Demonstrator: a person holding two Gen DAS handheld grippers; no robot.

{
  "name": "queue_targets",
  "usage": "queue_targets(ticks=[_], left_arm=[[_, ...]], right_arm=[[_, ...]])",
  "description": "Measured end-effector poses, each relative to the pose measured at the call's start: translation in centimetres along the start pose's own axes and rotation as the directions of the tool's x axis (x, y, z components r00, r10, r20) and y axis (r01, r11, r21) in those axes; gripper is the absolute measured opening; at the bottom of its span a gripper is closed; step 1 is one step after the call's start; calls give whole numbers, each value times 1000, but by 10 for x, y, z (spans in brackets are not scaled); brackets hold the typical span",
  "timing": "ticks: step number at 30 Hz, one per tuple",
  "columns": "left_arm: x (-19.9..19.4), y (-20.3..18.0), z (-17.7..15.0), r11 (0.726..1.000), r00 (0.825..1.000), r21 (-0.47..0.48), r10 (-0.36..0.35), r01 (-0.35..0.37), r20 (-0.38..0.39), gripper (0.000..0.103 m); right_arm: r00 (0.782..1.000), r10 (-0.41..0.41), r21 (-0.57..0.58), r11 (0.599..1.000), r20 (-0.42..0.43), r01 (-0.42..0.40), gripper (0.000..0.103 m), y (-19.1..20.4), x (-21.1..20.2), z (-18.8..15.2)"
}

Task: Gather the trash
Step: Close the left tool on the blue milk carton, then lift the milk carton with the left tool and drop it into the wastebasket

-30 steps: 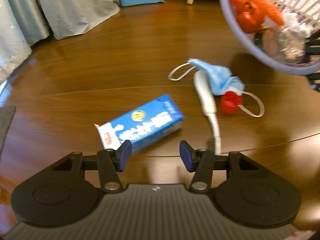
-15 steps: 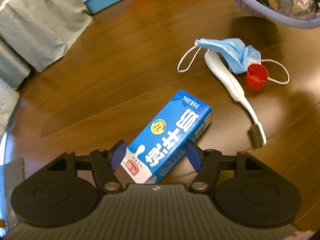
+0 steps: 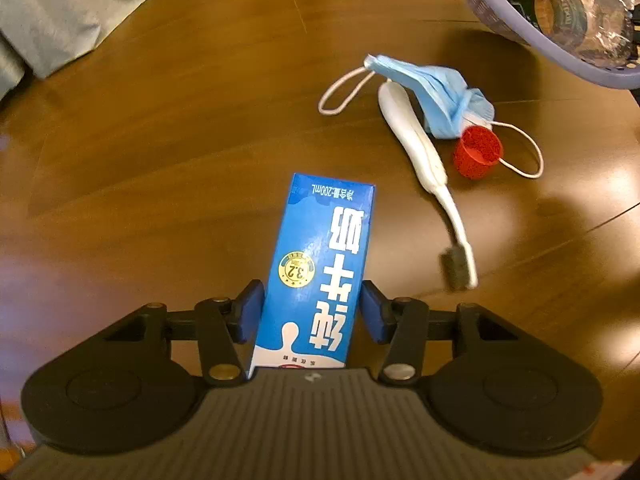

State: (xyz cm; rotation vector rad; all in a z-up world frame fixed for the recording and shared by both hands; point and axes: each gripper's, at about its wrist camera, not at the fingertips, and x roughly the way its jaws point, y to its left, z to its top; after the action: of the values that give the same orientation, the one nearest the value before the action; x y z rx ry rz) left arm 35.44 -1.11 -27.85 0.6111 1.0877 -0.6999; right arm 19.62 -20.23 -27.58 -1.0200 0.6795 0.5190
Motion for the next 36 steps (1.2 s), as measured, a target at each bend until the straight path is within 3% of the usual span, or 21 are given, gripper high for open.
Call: queue_targets(ticks=[7, 16, 23, 29, 36], left_arm=[[-4, -9, -17, 998, 999, -58, 30, -27, 45, 47], [-8, -13, -18, 996, 998, -81, 44, -40, 44, 43], [-43, -21, -20, 996, 997, -76, 43, -38, 65, 42], [-71, -33, -15, 993, 992, -122, 7, 8, 125, 42], [-77, -54, -1, 999, 990, -49, -12, 19, 143, 42]], right_arm=[[1000, -1, 1, 1000, -1, 1, 5, 0, 1, 1], [1000, -2, -3, 1000, -2, 2, 5, 0, 2, 2], [1000, -2, 0, 1000, -2, 2, 5, -1, 3, 2], [1000, -3, 2, 1000, -3, 3, 5, -1, 3, 3], [1000, -2, -1, 1000, -3, 2, 5, 0, 2, 3]])
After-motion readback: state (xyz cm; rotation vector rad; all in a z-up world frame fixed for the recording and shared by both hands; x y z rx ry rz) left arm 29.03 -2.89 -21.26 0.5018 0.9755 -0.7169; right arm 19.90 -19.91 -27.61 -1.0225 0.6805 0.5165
